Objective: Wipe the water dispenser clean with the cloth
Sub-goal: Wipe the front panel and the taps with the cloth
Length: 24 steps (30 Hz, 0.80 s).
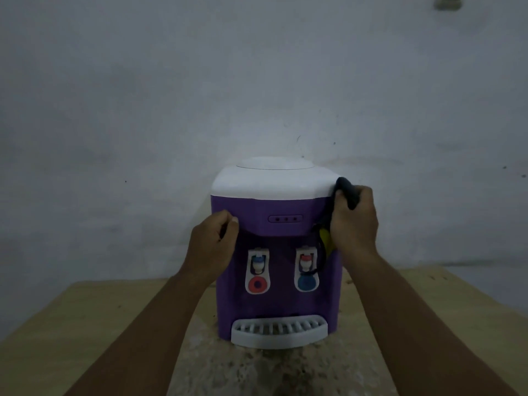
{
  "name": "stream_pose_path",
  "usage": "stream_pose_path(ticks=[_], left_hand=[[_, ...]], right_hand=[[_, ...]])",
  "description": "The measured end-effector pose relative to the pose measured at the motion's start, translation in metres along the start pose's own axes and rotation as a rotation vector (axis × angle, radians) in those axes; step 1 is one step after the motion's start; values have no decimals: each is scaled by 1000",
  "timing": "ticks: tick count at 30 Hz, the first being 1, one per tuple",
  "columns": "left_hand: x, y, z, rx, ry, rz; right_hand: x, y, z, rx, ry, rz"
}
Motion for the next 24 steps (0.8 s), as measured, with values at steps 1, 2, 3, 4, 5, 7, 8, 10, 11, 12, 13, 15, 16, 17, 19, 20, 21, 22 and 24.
stream_pose_path(ticks=[1, 2, 3, 4, 5, 7, 8, 10, 11, 12, 13, 15, 16, 17, 19, 20, 21, 22, 24], left_hand=[[0, 0, 0, -5, -1, -5], [0, 1, -1, -13, 0, -6], [1, 1, -2, -21, -1, -7], [1, 2, -2, -27, -2, -6], [2, 3, -1, -32, -5, -5], [1, 3, -2, -36, -19, -3], [1, 2, -1, -35, -26, -4], [0, 1, -2, -22, -38, -10], [0, 2, -2, -16, -42, -12], [0, 2, -2, -11, -45, -12], [0, 2, -2, -5, -49, -12], [0, 1, -1, 7, -61, -7], [0, 1, -1, 17, -67, -7], [0, 0, -1, 31, -72, -10], [0, -1, -2, 64, -75, -24], [0, -1, -2, 70, -74, -28], [0, -1, -2, 69, -73, -31], [0, 0, -2, 67, -72, -30], [1, 0, -2, 75, -67, -37]], right_hand=[[2, 2, -1, -10, 10, 8], [1, 8, -3, -27, 37, 48], [-1, 15, -7, -53, 82, 111], [-6, 20, -13, -83, 152, 184], [-12, 24, -20, -99, 235, 243], [-22, 26, -29, -106, 379, 314], [-23, 26, -29, -120, 412, 333], [-12, 22, -18, -117, 349, 290], [-3, 17, -10, -92, 267, 225], [6, 12, -1, -71, 187, 156], [11, 10, 2, -68, 136, 118], [12, 18, -4, -107, 116, 172], [7, 27, -11, -115, 141, 235], [1, 36, -20, -99, 185, 298], [-13, 49, -38, -35, 338, 364], [-19, 52, -46, -11, 430, 367], [-24, 52, -52, 5, 511, 360], [-28, 52, -53, 22, 558, 348], [-23, 46, -44, 86, 491, 289]])
Point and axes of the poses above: each hand's wrist, its own x-axis towards the middle knuckle, its own z-axis out of the back of the hand, y = z × x, the point moved 9 cm from there along x, towards the middle knuckle, and after that the axes turned 10 degrees about z, right-handed, at the moved point
